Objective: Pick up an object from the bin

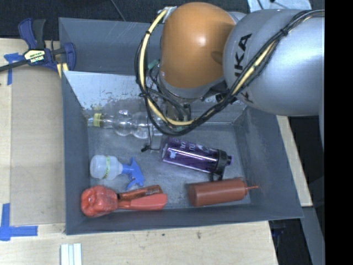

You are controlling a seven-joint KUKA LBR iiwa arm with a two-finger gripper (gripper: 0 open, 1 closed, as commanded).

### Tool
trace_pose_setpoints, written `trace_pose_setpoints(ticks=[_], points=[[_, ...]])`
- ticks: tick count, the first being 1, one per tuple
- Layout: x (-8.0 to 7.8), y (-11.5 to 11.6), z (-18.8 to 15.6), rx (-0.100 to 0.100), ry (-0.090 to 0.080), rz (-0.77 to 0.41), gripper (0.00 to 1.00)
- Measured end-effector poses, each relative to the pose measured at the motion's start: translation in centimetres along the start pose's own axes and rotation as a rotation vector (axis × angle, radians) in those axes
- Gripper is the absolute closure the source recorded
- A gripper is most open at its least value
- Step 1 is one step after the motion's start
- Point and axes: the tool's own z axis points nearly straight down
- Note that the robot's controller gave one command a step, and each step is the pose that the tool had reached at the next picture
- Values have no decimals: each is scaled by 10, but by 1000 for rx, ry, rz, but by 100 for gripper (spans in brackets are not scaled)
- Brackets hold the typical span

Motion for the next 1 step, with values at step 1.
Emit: trace_pose_setpoints(ticks=[1], points=[[-1, -1, -5, -2, -8, 2, 0]])
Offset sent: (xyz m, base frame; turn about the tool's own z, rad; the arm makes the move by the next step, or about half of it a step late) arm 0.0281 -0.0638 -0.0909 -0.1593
